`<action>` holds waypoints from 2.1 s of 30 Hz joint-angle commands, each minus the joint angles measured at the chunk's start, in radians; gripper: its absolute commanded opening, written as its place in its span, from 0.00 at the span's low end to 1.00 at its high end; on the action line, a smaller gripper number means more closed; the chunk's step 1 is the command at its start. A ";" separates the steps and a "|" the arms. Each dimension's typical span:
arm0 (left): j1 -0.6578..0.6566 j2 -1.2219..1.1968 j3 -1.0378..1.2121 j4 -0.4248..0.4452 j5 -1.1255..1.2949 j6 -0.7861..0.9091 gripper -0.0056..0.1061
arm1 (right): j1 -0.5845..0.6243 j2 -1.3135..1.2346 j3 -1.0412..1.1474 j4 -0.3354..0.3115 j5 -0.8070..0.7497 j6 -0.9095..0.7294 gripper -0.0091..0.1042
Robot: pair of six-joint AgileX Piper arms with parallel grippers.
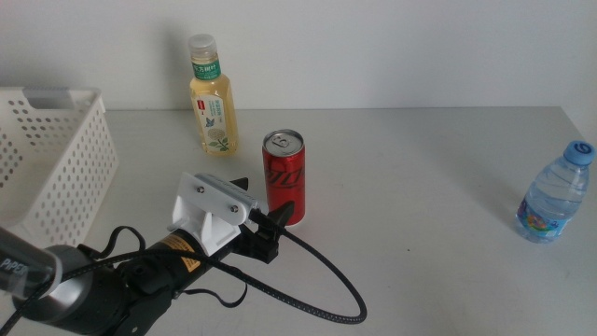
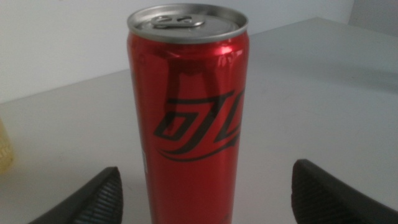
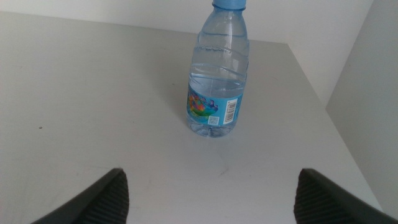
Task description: Use arms to grab the bottles and put them into the dustbin to the left of the table.
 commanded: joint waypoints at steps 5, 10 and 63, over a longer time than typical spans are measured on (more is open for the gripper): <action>0.003 0.014 -0.085 0.009 -0.124 -0.021 0.87 | -0.007 -0.022 -0.010 -0.002 -0.072 -0.010 0.68; 0.003 0.039 -0.150 0.011 -0.094 -0.034 0.87 | -0.007 -0.022 -0.010 -0.002 -0.072 -0.010 0.68; 0.003 0.056 -0.375 0.152 0.264 -0.213 0.04 | -0.007 -0.022 -0.010 -0.002 -0.072 -0.010 0.68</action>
